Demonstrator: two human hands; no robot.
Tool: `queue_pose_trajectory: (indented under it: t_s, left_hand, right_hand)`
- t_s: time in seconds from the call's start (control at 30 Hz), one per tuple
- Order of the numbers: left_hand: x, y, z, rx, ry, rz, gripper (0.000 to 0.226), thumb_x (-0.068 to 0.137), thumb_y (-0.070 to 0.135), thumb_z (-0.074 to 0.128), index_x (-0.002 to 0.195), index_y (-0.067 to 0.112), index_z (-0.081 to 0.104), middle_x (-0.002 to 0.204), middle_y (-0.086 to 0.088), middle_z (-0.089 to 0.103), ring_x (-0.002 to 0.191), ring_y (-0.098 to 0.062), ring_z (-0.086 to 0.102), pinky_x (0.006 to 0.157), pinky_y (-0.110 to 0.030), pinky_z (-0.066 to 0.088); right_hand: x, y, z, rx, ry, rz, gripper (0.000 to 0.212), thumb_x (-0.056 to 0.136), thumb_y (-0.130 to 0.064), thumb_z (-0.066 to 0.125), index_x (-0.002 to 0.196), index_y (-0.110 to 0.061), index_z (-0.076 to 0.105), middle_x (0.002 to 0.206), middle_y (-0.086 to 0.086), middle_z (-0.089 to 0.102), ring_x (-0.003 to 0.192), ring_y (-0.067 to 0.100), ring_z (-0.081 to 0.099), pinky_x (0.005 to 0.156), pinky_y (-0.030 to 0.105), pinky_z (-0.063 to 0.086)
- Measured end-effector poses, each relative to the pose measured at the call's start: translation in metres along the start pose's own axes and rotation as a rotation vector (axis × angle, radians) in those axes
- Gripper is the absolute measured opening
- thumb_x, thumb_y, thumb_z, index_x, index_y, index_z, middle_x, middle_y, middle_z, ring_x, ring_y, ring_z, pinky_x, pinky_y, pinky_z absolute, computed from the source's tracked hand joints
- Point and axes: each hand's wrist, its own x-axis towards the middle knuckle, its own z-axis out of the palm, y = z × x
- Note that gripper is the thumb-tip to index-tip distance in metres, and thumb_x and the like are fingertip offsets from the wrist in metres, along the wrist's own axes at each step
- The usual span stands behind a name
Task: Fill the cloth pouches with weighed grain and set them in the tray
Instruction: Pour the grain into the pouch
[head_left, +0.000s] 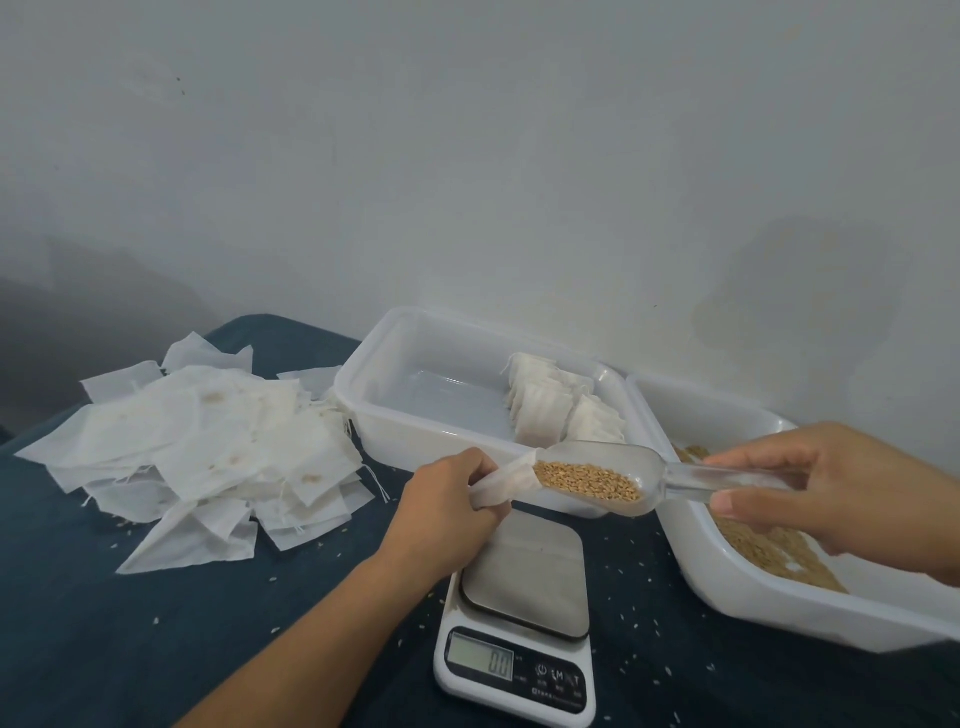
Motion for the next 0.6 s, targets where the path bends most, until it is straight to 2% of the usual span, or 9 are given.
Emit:
queue_pose_trajectory:
  t_s: [0.3, 0.43, 0.6]
  left_hand:
    - [0.000, 0.002, 0.000, -0.022, -0.001, -0.024, 0.015, 0.088, 0.036, 0.077, 0.095, 0.032, 0.064, 0.086, 0.015, 0.069, 0.079, -0.003, 0.064, 0.062, -0.014, 0.040]
    - [0.000, 0.004, -0.001, -0.037, 0.013, -0.019, 0.014, 0.087, 0.036, 0.077, 0.091, 0.032, 0.064, 0.084, 0.015, 0.068, 0.076, 0.000, 0.062, 0.060, -0.010, 0.037]
    - [-0.001, 0.005, -0.001, -0.073, 0.015, -0.013, 0.015, 0.088, 0.036, 0.078, 0.090, 0.032, 0.063, 0.083, 0.016, 0.067, 0.080, 0.012, 0.058, 0.060, -0.004, 0.041]
  right_hand:
    - [-0.001, 0.016, 0.006, 0.090, 0.012, -0.011, 0.037, 0.060, -0.060, 0.076, 0.097, -0.055, 0.078, 0.069, -0.008, 0.073, 0.044, -0.002, 0.050, 0.046, 0.010, 0.039]
    - [-0.001, 0.028, 0.013, 0.161, 0.001, -0.014, 0.042, 0.064, -0.058, 0.077, 0.106, -0.054, 0.077, 0.065, -0.005, 0.064, 0.044, 0.005, 0.038, 0.045, 0.017, 0.035]
    - [-0.002, 0.040, 0.021, 0.229, 0.009, -0.041, 0.039, 0.068, -0.054, 0.077, 0.107, -0.054, 0.077, 0.069, 0.001, 0.068, 0.048, 0.007, 0.044, 0.049, 0.020, 0.041]
